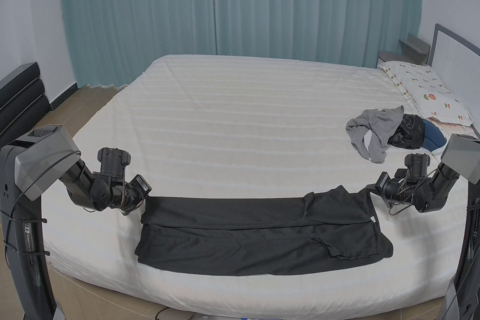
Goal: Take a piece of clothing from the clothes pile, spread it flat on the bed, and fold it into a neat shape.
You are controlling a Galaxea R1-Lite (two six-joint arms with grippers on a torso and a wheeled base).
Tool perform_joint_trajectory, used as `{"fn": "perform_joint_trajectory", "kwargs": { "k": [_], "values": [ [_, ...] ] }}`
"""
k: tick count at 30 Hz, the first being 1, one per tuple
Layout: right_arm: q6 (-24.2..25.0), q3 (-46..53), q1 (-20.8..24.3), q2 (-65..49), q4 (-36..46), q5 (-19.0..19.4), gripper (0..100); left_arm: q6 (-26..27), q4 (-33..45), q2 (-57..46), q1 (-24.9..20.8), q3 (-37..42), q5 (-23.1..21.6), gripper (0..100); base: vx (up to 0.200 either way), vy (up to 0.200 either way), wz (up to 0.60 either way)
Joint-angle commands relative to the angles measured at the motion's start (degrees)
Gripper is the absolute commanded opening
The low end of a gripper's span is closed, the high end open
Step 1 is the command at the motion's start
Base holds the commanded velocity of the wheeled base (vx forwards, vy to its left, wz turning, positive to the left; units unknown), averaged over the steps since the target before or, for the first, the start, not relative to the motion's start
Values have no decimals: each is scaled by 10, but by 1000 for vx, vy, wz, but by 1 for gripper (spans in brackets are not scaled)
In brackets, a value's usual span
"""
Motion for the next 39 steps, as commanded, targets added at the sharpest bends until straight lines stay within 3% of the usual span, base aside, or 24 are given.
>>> {"fn": "perform_joint_trajectory", "kwargs": {
  "k": [1,9,10,12,13,19,25,28,31,39],
  "values": [
    [0,-2,-4,-1,0,0,0,0,-1,2,2,0,0,0,0,0,0],
    [0,-3,-4,2,1,-7,0,-1,1,0,3,-1,-5,0,0,0,0],
    [-1,-3,-4,3,1,-13,0,-1,1,0,3,-1,-5,100,0,0,0],
    [-1,-3,-3,4,2,-19,0,-1,2,0,3,-1,-5,100,0,0,0],
    [-1,-2,-3,4,1,-19,100,-4,2,0,3,-1,-5,100,0,0,0],
    [5,18,-10,-30,-19,-14,100,-7,2,0,9,0,-8,100,0,0,0],
    [5,92,10,-97,-65,40,100,-18,1,-9,21,19,-20,100,0,0,0],
    [1,101,24,-114,-58,45,100,-24,2,-20,27,27,-39,100,0,0,0],
    [-31,106,53,-112,-53,45,100,-34,2,-29,33,33,-66,100,0,0,0],
    [-103,90,67,-55,-27,44,100,-35,3,-31,33,35,-68,100,0,0,0]
  ]
}}
